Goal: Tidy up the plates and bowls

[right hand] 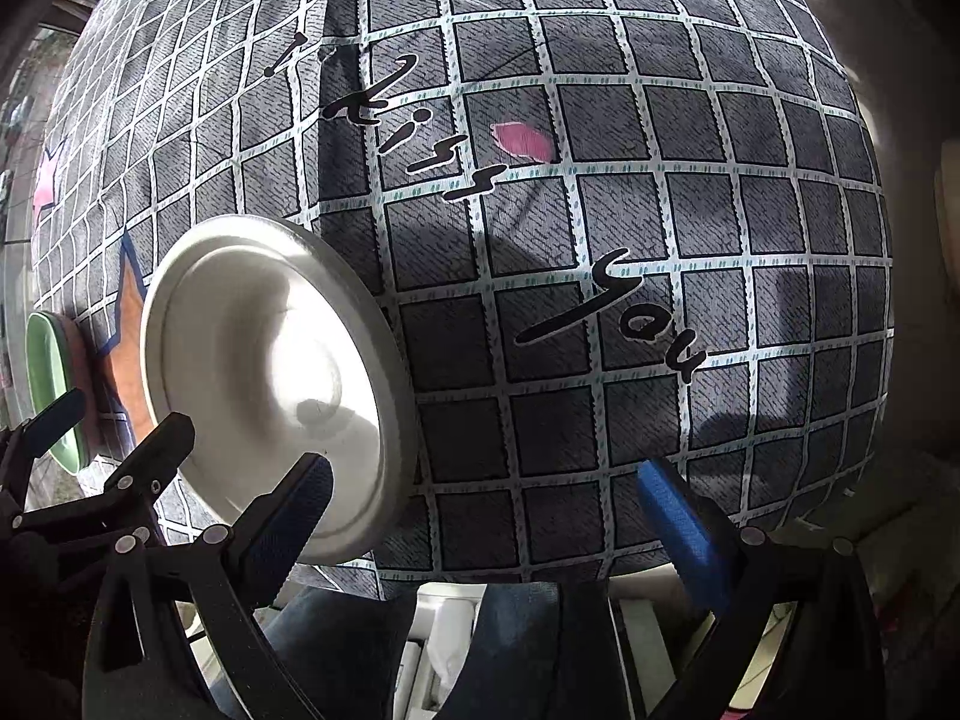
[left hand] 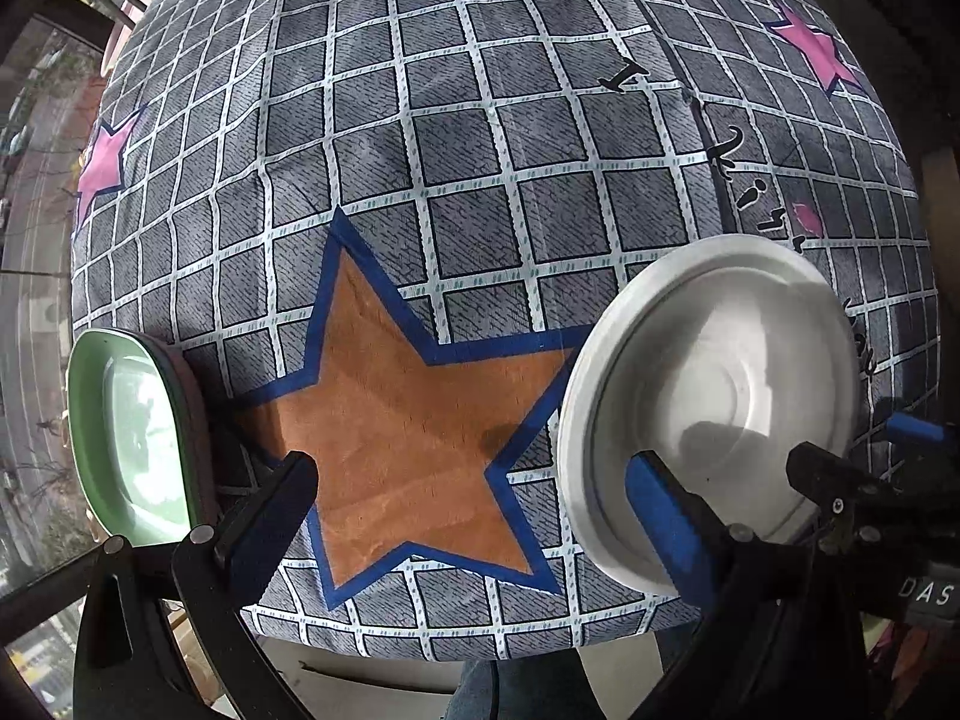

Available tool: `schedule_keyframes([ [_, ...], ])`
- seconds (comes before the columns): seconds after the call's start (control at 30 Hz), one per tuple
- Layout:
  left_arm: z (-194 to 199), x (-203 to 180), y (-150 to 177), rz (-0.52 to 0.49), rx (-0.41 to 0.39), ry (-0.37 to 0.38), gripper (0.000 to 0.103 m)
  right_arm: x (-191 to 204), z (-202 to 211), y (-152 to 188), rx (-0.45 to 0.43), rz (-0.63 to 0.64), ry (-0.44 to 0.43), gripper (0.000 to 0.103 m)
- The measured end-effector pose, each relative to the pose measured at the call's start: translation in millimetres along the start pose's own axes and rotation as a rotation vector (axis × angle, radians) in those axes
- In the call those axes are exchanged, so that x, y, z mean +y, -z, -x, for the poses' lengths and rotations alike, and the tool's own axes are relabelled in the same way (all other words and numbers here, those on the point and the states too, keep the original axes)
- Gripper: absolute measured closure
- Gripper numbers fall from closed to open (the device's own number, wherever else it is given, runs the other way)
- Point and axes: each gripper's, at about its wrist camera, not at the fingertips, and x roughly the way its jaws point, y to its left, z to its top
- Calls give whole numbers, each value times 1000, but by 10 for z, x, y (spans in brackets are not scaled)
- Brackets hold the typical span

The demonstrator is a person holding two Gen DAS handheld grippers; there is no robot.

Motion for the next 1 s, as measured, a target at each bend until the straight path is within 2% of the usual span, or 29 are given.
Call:
schedule_keyframes([
  [0.2, -254, 7, -98, 35, 15, -5, 0, -10, -251, -149, 17, -25, -4, 1],
  [0.3, -351, 16, -97, 45, 29, 35, 0, 31, -384, -136, 32, -18, -5, 1],
  [0.47, -496, 98, -26, 73, 29, 128, 0, 5, -498, -65, 20, -48, -62, 0],
  [0.7, -532, 128, 29, 79, -10, 135, 0, -22, -456, -68, -17, -49, -65, 0],
  [0.83, -494, 100, -2, 87, 51, 129, 1, -8, -391, -9, 28, -23, -64, 0],
  [0.9, -460, 21, -32, 78, 50, 132, 7, 4, -367, 0, 25, -28, -77, 5],
  [0.93, -433, -31, -39, 58, 43, 136, 15, 32, -343, 7, 20, -19, -83, 14],
  [0.97, -403, -84, -29, 35, 35, 138, 23, 68, -318, 13, 14, -2, -93, 28],
  [1.0, -380, -142, -22, 14, 26, 137, 27, 111, -290, 31, 11, 17, -105, 35],
])
